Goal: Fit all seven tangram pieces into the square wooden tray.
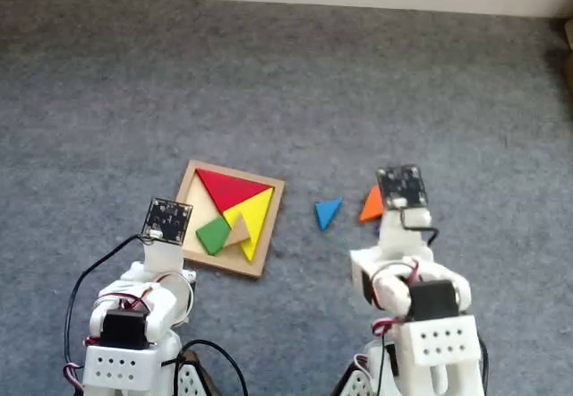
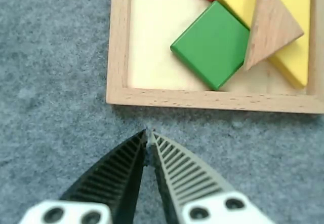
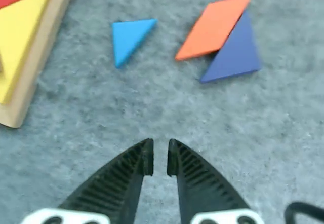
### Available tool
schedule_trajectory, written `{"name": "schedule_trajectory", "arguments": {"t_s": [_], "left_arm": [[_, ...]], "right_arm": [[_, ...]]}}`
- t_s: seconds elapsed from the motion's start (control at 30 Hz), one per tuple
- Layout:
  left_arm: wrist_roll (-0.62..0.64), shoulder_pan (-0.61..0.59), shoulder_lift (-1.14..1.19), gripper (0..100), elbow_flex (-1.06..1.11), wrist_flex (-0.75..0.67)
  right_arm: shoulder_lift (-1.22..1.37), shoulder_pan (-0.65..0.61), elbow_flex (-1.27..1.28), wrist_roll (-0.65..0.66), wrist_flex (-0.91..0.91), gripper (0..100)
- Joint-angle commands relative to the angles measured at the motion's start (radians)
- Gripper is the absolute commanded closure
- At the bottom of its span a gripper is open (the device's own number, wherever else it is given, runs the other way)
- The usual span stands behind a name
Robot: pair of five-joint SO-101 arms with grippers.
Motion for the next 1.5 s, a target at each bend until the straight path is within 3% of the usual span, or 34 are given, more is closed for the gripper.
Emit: {"name": "schedule_trajectory", "arguments": {"t_s": [0.0,0.13,0.3,0.5,0.83,1.1,1.47], "left_arm": [[0.006,0.079,-0.045,98,0.021,0.008],[-0.026,0.082,-0.047,98,-0.051,0.012],[-0.141,-0.018,-0.047,98,-0.194,-0.014],[-0.414,-0.036,-0.042,98,-0.288,-0.094],[-0.407,0.012,-0.036,85,-0.375,-0.064],[-0.407,0.071,-0.004,81,-0.38,-0.069],[-0.407,0.14,0.644,76,-0.685,-0.072]], "right_arm": [[-0.096,0.064,0.045,0.015,-0.044,93.6],[-0.133,0.079,0.14,0.015,-0.136,93.6],[-0.137,0.082,0.199,0.009,-0.176,93.6],[-0.139,0.082,0.209,0.006,-0.179,93.6],[-0.137,0.084,0.213,0.006,-0.18,93.6],[-0.133,0.084,0.213,0.006,-0.18,93.6],[-0.139,0.084,0.398,0.006,-0.291,93.6]]}}
